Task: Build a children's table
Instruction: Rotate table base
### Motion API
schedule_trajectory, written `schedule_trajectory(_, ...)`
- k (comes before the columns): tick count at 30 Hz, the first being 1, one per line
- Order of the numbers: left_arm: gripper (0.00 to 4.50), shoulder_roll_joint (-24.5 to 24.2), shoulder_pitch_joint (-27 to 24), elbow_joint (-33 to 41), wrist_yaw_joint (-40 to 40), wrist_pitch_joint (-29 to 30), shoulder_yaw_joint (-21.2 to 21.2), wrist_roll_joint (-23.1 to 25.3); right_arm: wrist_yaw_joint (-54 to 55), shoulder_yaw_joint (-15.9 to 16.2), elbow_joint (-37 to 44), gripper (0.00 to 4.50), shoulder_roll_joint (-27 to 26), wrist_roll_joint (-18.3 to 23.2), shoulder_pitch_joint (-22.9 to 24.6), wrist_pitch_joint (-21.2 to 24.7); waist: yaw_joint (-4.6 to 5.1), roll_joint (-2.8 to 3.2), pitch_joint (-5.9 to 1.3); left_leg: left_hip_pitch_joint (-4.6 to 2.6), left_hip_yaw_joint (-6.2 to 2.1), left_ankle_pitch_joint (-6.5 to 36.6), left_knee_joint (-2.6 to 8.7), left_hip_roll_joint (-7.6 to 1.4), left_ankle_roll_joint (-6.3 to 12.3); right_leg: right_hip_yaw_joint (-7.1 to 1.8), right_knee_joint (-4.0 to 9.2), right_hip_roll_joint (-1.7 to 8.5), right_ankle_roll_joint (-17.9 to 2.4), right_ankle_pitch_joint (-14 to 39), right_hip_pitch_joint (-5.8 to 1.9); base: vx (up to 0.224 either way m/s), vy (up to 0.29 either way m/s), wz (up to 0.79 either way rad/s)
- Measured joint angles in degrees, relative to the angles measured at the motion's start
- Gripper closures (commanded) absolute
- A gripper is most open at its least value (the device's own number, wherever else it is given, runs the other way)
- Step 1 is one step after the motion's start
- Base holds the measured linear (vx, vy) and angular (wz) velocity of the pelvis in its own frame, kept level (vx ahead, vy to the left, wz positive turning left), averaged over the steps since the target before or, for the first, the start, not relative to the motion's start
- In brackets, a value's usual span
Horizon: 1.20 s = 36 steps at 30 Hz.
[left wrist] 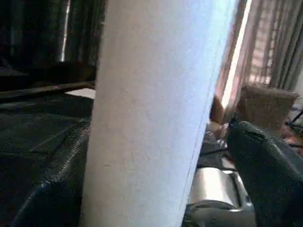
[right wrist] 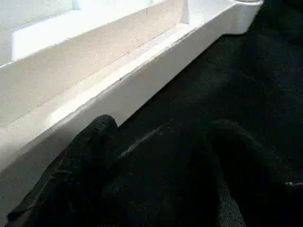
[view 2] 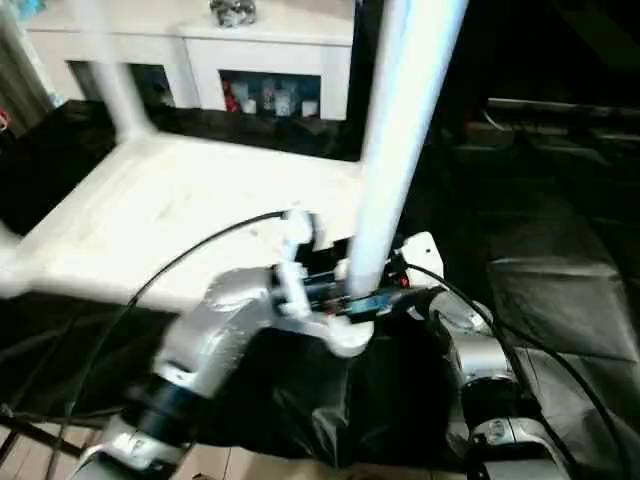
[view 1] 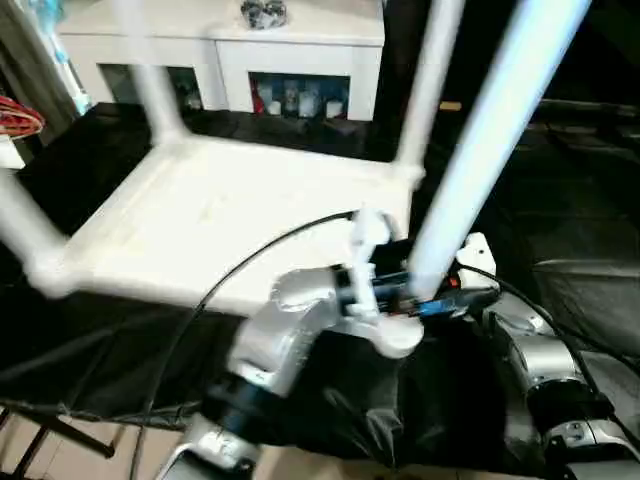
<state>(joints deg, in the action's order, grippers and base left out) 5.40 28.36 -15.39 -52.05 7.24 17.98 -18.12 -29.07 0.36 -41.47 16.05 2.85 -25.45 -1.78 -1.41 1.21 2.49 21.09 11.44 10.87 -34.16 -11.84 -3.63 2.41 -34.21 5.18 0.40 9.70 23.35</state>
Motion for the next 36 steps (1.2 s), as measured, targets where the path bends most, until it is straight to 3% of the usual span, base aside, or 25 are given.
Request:
schedule_trajectory(4,0.03,-1.8,2.6,-5.5,4.6,-4.6,-0.2,5.1,0.1,0.0,-1.7,0.84,0.2,-0.1,-1.4,-0.4,0.25,0.00,0.00,0.00,-0.01,0.0,-0.02,0.00,0.00,0.00,-0.04,0.00,0.0,0.0,0.00,0.000,0.000,0.00)
schedule_trajectory(8,0.03,-5.8,3.5,-7.6,3.2,-6.4,-0.4,6.8,-0.2,-0.3,-1.8,0.84,1.3,-0.1,-1.5,-1.1,-0.24,0.00,0.00,0.01,-0.02,0.0,-0.07,0.00,0.01,0.01,-0.08,0.01,0.0,0.0,0.01,0.000,0.000,0.00)
schedule_trajectory(16,0.03,-18.1,2.2,-8.8,-15.3,-2.4,0.1,4.2,-8.8,-0.5,1.3,0.84,8.1,0.6,-0.3,-1.2,-0.82,0.03,0.00,0.00,0.01,0.0,-0.13,0.01,0.01,0.01,-0.16,0.05,0.0,0.0,0.02,0.000,0.000,0.00)
schedule_trajectory(17,0.03,-18.9,2.4,-10.1,-16.5,-2.8,0.1,4.4,-10.1,-0.5,2.6,0.84,9.3,0.9,0.6,-1.2,-1.02,0.03,0.00,0.01,0.02,0.0,-0.15,0.02,0.01,0.00,-0.15,0.06,0.0,0.0,0.01,0.000,0.000,0.00)
schedule_trajectory(18,0.31,-19.1,2.5,-11.0,-16.9,-3.2,0.2,4.6,-10.9,-0.5,3.2,0.84,9.6,1.0,1.0,-1.2,-1.11,0.03,0.00,0.01,0.04,0.0,-0.17,0.01,0.00,0.00,-0.16,0.07,0.0,0.0,0.00,0.000,0.000,0.00)
schedule_trajectory(22,0.42,-19.3,5.0,-17.3,-17.8,-6.6,1.6,7.4,-16.9,1.5,9.9,0.84,12.5,1.3,5.0,-0.8,-1.90,0.03,0.00,0.04,0.06,0.0,-0.22,0.02,0.00,-0.03,-0.17,0.10,0.0,0.0,-0.01,0.000,0.000,0.00)
schedule_trajectory(30,1.14,-19.7,9.1,-25.2,-17.9,-9.6,2.7,11.6,-28.8,2.9,26.3,0.84,20.3,6.3,13.2,7.6,-2.03,0.12,0.01,0.00,0.04,0.0,-0.21,0.01,0.00,-0.02,-0.15,0.09,0.0,0.0,-0.06,0.000,0.000,0.00)
schedule_trajectory(36,1.73,-18.3,11.0,-30.0,-18.1,-10.9,3.8,13.5,-32.8,3.1,35.5,0.15,24.3,10.3,18.2,15.0,-2.23,0.39,0.00,-0.01,0.00,0.0,-0.17,0.02,0.00,0.01,-0.10,0.09,0.0,0.0,-0.08,0.000,0.000,0.00)
